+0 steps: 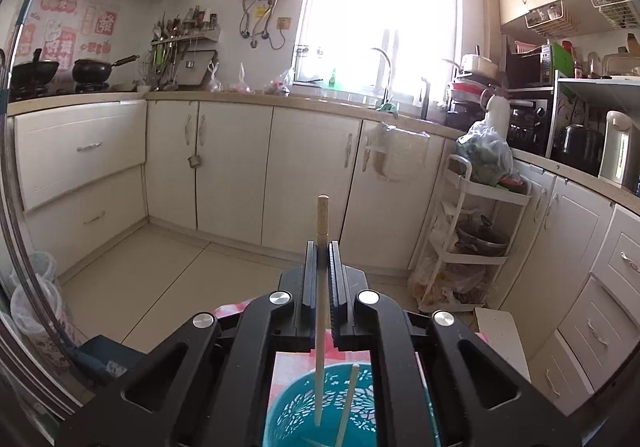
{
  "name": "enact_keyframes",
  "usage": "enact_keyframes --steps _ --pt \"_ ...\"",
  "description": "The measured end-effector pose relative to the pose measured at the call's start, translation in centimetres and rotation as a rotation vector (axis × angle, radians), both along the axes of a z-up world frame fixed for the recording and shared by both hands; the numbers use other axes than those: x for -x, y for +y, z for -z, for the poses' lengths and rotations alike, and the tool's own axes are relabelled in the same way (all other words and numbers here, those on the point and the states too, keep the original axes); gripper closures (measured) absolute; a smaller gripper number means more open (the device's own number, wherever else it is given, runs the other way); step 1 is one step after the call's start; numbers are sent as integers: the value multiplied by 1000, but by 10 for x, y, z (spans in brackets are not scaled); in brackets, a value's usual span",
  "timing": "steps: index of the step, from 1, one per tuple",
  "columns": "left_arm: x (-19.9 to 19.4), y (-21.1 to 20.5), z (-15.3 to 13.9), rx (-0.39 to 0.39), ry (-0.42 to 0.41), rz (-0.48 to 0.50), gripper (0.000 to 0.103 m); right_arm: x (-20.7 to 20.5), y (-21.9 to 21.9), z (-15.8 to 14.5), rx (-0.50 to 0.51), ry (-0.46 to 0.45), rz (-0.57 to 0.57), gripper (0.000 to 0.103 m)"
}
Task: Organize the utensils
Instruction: 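Lift the chopstick with the left tool and drop it into the basket, then lift the chopstick with the right tool and drop it into the basket while the left tool withdraws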
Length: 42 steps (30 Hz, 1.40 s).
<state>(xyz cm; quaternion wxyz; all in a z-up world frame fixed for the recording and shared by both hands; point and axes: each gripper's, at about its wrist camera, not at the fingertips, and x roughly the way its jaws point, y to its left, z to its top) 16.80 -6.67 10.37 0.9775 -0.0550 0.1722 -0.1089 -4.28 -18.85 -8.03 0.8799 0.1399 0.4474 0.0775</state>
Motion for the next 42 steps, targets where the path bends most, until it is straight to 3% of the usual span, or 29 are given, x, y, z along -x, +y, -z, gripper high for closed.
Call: enact_keyframes --steps 11,12,14,16,21,23,25,28,30,33,36,42 --pt "-5 10 48 -91 163 3 95 0 0 0 7 -1 -7 96" --pt "-1 14 48 -94 170 -1 89 0 0 0 6 -1 -11 95" --pt "9 24 48 -92 166 -21 63 0 2 -1 13 2 -19 92" --pt "25 38 46 -77 149 -42 53 0 4 -2 17 7 -27 88" --pt "60 78 48 -46 174 -52 46 -1 14 -4 86 17 -38 86" --pt "75 93 52 -33 195 -58 44 -2 19 -4 126 25 -37 89" --pt "90 109 60 -17 223 -64 41 -1 30 -4 240 12 -54 97" --pt "110 129 76 1 274 -83 37 2 41 -5 323 -3 -77 97" --pt "123 144 94 18 328 -101 36 2 33 -6 251 18 -65 97" --pt "136 166 120 35 408 -124 36 13 14 -19 26 -1 -62 97" --pt "144 185 142 38 473 -148 36 26 3 -47 -150 -80 -76 97" --pt "154 202 158 61 511 -162 36 14 -9 -128 -345 -286 -69 97"
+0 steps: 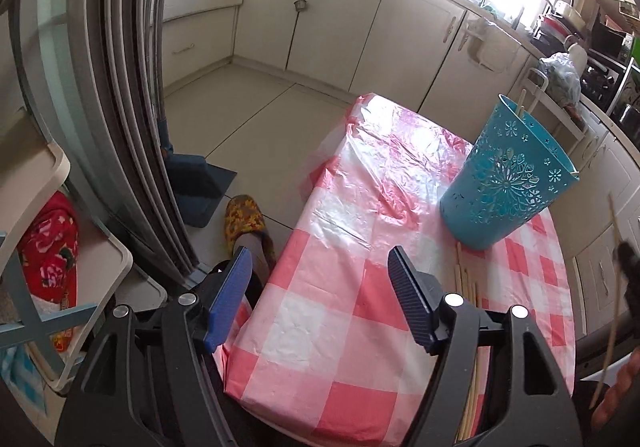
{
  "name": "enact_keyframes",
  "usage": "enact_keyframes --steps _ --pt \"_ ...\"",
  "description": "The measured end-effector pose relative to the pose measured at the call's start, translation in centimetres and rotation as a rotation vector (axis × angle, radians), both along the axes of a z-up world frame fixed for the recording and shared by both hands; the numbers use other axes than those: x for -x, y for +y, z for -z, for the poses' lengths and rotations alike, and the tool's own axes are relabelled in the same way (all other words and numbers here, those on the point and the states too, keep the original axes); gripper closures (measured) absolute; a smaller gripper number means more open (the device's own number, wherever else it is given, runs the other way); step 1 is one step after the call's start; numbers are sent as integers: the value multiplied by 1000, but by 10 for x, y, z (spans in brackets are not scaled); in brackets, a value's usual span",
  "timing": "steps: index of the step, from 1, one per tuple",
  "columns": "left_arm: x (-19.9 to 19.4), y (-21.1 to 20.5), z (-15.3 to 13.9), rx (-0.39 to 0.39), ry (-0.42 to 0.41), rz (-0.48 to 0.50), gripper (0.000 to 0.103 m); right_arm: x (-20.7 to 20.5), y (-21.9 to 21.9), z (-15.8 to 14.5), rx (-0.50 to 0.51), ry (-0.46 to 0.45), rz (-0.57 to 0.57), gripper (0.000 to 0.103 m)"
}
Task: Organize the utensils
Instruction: 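Lift the chopstick with the right tool and drop it into the basket while the left tool withdraws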
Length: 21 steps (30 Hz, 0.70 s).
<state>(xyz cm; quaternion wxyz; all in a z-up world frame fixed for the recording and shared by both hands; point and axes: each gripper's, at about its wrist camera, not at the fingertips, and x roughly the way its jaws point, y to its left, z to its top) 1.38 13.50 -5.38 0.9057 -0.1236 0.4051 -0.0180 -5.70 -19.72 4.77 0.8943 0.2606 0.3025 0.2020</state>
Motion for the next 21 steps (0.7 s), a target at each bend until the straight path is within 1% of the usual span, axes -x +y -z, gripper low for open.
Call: enact_keyframes --steps 2,3,5,7,9,13,16,18,21 --pt "3 -2 -4 5 -12 6 36 -14 -2 -28 -42 -72 23 97" --pt "2 -4 -8 6 -19 10 36 -22 -1 -41 -47 -103 41 97" --pt "4 -9 -15 7 -41 18 36 -42 -1 -64 -38 -163 78 97" --pt "7 -14 -22 6 -61 29 36 -63 4 -81 -20 -209 120 97" --pt "10 -18 -29 2 -78 40 35 -84 8 -90 14 -246 179 97" --pt "17 -23 -37 -6 -103 56 31 -126 18 -84 107 -273 307 97" --pt "18 -20 -37 2 -100 55 31 -148 23 -70 162 -244 380 97" --pt "17 -17 -34 12 -89 49 31 -157 25 -59 192 -218 399 97" --pt "14 -13 -29 21 -72 39 31 -163 27 -45 228 -184 390 97"
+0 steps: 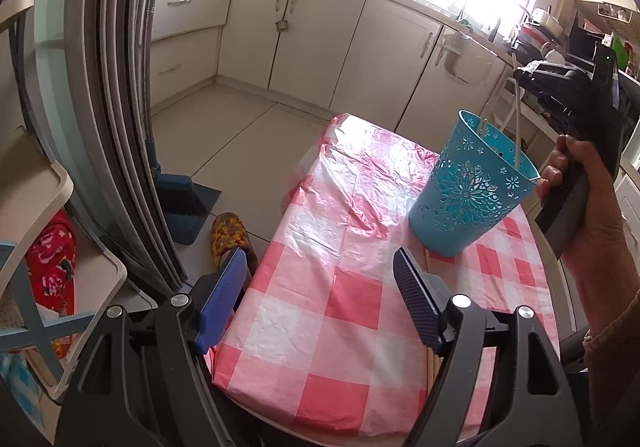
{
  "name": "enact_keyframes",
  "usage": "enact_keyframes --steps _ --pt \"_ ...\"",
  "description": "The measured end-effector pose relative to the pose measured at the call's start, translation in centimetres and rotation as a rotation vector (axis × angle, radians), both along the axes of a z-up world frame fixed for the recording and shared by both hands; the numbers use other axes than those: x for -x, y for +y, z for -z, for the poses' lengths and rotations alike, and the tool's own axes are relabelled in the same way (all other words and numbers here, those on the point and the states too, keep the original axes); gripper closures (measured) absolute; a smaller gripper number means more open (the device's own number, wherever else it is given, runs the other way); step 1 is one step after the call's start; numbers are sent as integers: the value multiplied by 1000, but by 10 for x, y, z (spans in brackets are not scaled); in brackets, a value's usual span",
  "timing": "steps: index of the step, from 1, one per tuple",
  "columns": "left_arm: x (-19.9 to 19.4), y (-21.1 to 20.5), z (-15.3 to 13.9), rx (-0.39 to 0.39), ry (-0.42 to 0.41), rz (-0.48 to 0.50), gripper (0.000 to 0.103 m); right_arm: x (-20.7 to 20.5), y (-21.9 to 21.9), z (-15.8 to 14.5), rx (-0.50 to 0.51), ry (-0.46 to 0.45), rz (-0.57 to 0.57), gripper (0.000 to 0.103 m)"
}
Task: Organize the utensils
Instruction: 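Lift the chopstick with the right tool and drop it into the basket while the left tool withdraws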
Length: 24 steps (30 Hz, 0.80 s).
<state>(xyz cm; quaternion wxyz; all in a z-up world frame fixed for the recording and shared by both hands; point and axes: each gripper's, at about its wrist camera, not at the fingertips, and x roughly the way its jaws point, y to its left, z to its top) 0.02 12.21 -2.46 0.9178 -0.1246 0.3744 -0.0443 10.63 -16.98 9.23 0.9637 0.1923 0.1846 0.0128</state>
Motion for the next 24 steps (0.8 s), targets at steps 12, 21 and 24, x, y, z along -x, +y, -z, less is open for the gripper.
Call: enact_keyframes --steps 12,21,24 --pt "1 0 2 15 8 -7 30 30 9 24 84 96 -104 96" --pt "8 1 -3 16 -5 -15 26 127 1 2 116 18 -89 66" --pt "11 -2 -4 8 -9 -8 26 154 9 22 150 89 -111 64"
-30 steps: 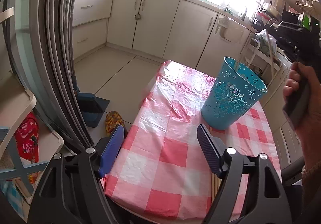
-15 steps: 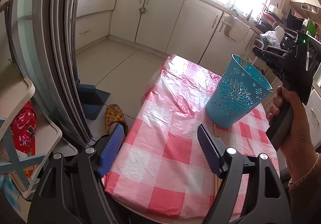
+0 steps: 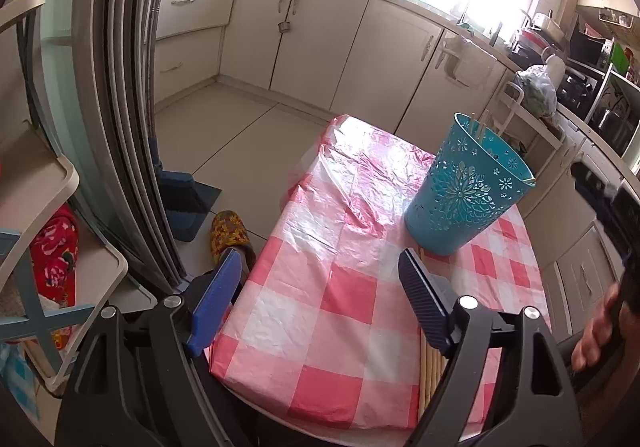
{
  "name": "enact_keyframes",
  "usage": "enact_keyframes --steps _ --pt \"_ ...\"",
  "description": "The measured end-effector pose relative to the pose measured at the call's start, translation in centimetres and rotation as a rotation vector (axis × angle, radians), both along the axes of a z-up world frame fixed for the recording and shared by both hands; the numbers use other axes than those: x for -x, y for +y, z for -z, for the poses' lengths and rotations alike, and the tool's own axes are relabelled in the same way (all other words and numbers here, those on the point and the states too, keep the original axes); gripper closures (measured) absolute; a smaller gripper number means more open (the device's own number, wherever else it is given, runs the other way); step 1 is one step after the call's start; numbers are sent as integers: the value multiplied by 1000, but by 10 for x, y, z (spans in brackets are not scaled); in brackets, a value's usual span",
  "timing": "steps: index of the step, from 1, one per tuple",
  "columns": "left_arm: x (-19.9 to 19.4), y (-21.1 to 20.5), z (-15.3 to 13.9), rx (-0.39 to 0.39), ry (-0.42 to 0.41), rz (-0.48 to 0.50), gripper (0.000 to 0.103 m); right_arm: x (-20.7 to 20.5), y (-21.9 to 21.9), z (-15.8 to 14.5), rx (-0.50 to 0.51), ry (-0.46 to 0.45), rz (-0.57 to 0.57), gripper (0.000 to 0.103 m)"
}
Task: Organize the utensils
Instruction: 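Lift the chopstick with the right tool and drop it into the basket while the left tool withdraws, then grasp a chopstick with the left tool while the right tool reaches a loose chopstick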
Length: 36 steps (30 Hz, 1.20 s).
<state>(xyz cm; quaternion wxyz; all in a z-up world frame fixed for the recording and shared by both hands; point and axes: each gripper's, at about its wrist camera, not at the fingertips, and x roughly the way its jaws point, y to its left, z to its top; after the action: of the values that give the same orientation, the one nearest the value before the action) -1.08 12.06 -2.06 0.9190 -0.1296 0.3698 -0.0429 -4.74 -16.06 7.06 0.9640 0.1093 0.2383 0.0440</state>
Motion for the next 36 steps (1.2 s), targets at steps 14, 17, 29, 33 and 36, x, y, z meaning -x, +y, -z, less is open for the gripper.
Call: enact_keyframes --steps 14,17,29,33,36 --pt "18 -14 -5 -143 -10 30 18 16 36 112 14 384 -65 66" --pt "20 -14 -6 -167 -12 31 17 15 39 117 24 403 -66 66" --pt "20 -14 0 -186 11 45 15 7 49 134 58 452 -63 66" --pt "20 -12 4 -185 25 43 15 3 52 140 88 476 -59 66" --pt "20 -11 7 -187 34 43 15 3 52 141 101 476 -54 66"
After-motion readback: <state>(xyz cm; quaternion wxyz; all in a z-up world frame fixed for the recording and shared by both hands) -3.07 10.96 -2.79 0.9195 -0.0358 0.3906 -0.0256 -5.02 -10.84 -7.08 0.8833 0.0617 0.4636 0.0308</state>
